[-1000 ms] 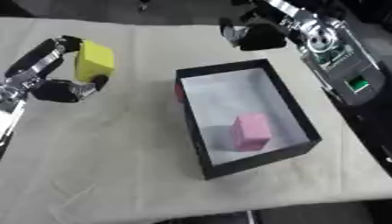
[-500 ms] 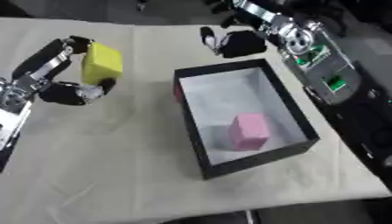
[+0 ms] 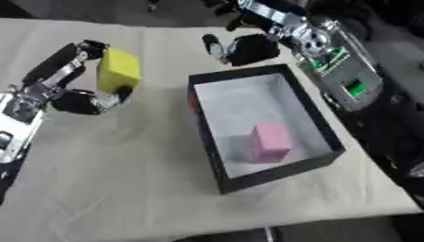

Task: Pick up the objects with one hand, pass them to the other hand, and then place them into the box on the other side of the table.

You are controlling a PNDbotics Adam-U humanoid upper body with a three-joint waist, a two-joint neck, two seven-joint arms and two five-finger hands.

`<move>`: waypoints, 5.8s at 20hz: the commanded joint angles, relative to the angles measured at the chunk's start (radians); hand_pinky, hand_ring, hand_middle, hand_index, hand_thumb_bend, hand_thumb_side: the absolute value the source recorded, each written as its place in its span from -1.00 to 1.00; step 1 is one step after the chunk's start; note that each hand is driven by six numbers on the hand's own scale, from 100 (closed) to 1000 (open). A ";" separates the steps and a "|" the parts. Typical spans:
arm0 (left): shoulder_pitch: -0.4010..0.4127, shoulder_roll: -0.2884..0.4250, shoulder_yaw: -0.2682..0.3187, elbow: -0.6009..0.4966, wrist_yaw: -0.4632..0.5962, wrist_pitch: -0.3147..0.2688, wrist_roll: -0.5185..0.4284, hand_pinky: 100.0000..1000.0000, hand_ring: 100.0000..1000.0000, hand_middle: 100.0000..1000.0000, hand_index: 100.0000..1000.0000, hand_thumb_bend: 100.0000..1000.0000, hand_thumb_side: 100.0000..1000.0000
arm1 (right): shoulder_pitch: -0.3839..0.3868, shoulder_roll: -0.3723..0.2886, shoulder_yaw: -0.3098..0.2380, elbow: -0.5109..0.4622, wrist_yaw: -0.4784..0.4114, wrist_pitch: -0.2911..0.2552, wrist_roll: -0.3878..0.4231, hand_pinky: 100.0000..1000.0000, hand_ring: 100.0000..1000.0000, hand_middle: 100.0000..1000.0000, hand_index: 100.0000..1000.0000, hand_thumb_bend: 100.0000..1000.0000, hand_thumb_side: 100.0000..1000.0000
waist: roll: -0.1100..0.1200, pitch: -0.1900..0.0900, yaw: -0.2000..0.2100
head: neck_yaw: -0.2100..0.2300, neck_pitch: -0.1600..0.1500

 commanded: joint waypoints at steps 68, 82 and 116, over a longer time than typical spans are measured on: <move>-0.088 -0.190 0.012 -0.021 -0.145 0.082 0.003 0.71 0.30 -0.03 -0.19 -1.00 -0.28 | -0.125 -0.047 0.081 0.095 0.010 -0.052 0.176 0.66 0.88 0.81 0.92 -0.58 -0.45 | -0.031 -0.002 0.019 | -0.054 -0.002; -0.106 -0.209 0.004 -0.034 -0.151 0.082 0.017 0.70 0.29 -0.03 -0.19 -1.00 -0.25 | -0.139 -0.043 0.080 0.086 0.040 -0.075 0.183 0.68 0.88 0.80 0.91 -0.44 -0.44 | -0.034 -0.002 0.030 | -0.040 -0.002; -0.108 -0.228 -0.026 -0.060 -0.171 0.063 -0.011 0.68 0.29 -0.03 -0.19 -1.00 -0.31 | -0.139 -0.032 0.084 0.093 -0.047 -0.029 0.125 0.63 0.86 0.67 0.85 -0.56 -0.45 | -0.036 0.008 0.044 | -0.059 -0.002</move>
